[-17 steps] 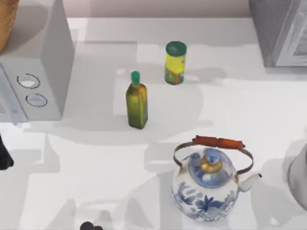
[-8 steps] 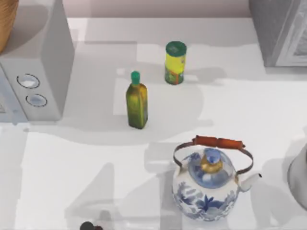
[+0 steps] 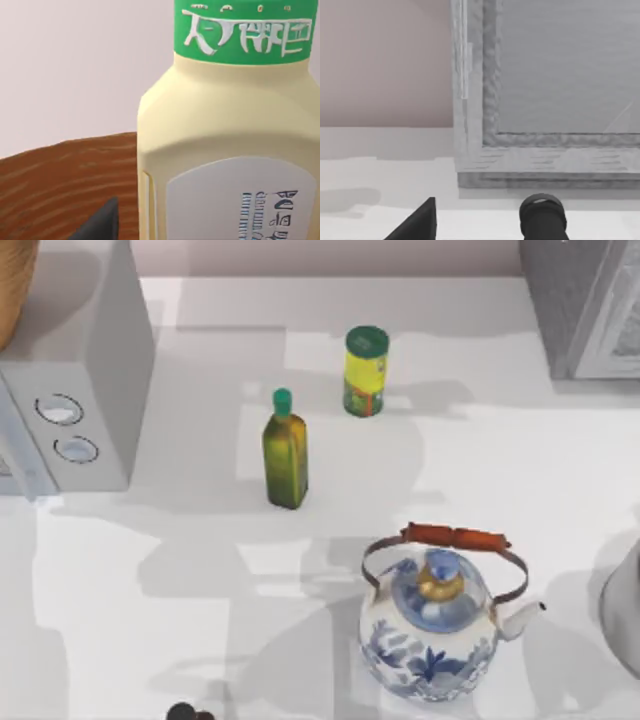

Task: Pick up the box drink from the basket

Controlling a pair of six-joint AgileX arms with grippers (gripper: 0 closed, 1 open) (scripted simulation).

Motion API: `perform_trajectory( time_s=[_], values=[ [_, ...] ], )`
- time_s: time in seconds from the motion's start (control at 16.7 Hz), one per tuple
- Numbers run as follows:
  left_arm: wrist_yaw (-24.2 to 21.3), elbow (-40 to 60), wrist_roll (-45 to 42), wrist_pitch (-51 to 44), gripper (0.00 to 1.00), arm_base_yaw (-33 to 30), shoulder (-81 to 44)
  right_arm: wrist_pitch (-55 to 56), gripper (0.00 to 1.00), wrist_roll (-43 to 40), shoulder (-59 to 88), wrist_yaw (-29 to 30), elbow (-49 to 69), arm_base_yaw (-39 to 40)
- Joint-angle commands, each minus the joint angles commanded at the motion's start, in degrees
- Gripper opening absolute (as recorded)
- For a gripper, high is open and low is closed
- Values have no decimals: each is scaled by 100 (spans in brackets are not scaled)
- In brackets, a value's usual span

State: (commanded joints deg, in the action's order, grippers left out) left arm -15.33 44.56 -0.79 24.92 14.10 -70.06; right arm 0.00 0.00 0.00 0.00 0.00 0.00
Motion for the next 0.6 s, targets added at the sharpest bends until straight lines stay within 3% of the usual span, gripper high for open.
perform_trajectory(
  time_s=[0.6],
  values=[
    [-31, 315, -7, 106, 100, 0, -421, 0, 100, 0, 0, 0, 0, 0]
  ],
)
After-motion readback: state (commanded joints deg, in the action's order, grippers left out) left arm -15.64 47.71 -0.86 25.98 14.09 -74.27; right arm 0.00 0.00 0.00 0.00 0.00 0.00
